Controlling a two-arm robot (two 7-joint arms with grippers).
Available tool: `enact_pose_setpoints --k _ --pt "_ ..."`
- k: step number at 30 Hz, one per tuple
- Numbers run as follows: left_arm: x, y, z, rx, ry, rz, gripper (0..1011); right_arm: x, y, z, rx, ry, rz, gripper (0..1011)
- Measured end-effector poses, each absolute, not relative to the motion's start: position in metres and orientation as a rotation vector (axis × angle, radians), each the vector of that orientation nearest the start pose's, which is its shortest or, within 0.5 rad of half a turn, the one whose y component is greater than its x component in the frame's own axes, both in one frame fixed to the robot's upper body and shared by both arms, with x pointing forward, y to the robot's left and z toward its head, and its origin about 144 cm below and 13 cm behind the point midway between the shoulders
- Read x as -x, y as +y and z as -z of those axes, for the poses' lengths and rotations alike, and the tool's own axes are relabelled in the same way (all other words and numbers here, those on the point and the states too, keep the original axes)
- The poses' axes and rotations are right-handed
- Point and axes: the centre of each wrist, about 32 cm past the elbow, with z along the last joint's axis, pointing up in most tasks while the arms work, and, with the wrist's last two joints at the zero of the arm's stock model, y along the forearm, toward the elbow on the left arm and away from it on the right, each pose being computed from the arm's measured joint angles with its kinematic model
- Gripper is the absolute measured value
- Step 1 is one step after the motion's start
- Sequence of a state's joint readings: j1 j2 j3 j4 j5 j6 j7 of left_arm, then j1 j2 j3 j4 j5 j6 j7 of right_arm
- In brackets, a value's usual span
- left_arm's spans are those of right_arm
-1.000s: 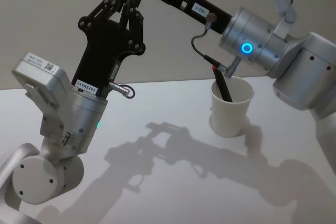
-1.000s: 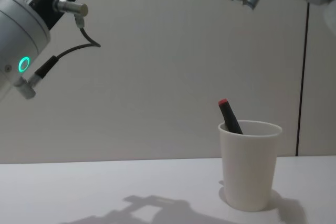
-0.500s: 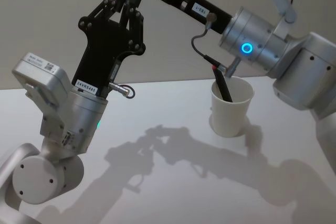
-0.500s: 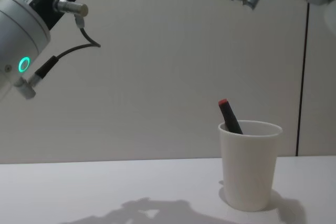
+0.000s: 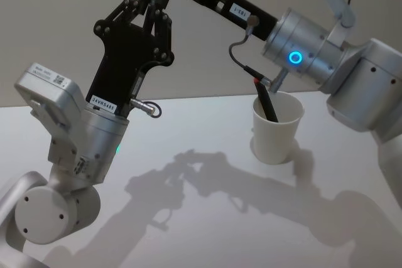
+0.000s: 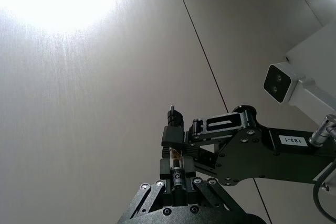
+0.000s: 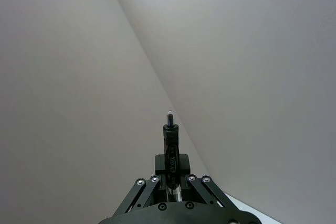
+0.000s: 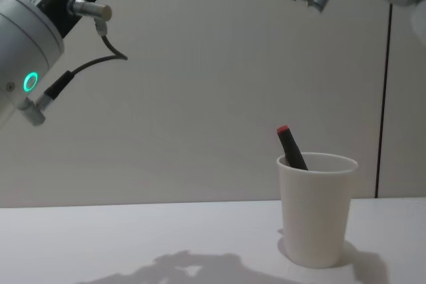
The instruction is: Place the pen into the pen holder.
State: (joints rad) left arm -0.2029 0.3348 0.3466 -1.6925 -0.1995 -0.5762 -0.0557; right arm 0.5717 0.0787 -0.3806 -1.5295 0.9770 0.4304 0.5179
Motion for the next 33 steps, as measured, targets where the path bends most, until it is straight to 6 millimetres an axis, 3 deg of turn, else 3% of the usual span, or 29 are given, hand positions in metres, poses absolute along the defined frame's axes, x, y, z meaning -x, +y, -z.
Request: enact_pose_setpoints --k 8,17,24,30,33 --pt "-0.487 0.208 -1.232 0.536 -0.633 -1.042 303 -0.560 -0.128 -1.333 -0.473 0.393 0.320 123" --pt "-0.487 0.208 -1.232 0.536 -0.633 -1.042 598 -0.560 -0.128 -1.334 -0.477 0.387 0.320 123" --pt "-0.487 0.208 -1.232 0.536 -0.633 -1.042 830 -0.558 -0.134 -1.346 -0.510 0.334 0.331 123" --pt "-0.487 0.208 -1.232 0.536 -0.633 -1.042 977 -0.557 -0.144 -1.355 -0.533 0.286 0.363 123" --pt "-0.487 0.208 -1.232 0.536 -0.633 -1.042 1001 -0.556 -0.150 -1.360 -0.542 0.259 0.389 123"
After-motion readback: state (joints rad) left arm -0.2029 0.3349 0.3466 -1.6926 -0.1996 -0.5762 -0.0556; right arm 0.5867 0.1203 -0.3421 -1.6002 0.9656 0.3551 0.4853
